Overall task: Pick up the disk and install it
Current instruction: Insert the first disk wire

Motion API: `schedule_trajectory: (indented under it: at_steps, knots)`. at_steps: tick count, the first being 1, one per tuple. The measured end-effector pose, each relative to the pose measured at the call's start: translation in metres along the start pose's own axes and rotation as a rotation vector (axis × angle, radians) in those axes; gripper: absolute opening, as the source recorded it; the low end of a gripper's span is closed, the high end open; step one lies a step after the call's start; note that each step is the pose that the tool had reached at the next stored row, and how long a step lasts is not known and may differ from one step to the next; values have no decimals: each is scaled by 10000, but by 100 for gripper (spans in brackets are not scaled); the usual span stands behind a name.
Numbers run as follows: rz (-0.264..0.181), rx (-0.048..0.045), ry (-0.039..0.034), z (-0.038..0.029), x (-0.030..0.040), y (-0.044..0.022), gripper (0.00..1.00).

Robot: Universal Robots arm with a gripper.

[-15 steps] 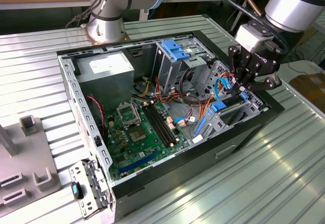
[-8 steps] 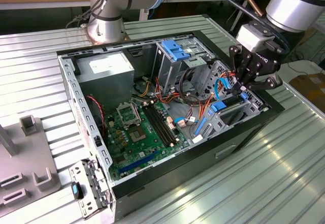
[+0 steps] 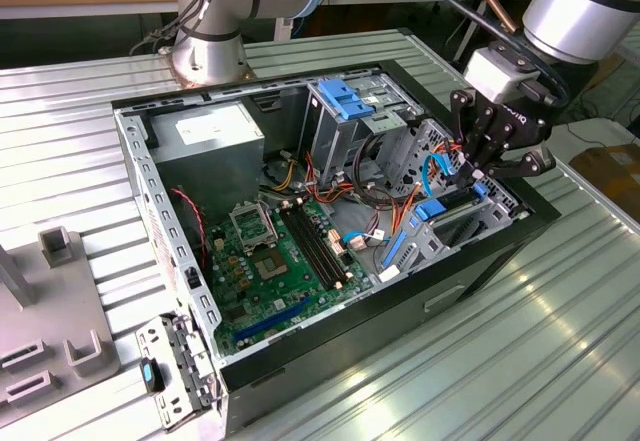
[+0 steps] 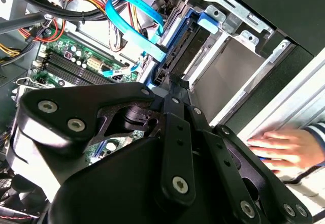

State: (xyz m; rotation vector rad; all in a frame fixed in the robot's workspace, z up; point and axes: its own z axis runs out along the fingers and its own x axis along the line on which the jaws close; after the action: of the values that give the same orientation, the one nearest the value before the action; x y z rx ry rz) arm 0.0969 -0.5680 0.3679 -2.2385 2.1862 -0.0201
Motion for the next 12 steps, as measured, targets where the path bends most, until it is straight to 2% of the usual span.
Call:
schedule_trajectory:
  at_steps: [6,7,8,9,10,11,12]
  knots:
    - [-2,0,-1,0,0,3,11]
    - [-2,0,-1,0,0,3,17]
    - [-3,0,-1,0,0,4,29]
    - [-4,0,-1,0,0,4,29]
    - [-2,3,-112,2,0,1,36]
    - [4,8,-403,6,0,-18,36]
    - [6,-4,-526,14,2,-55,36]
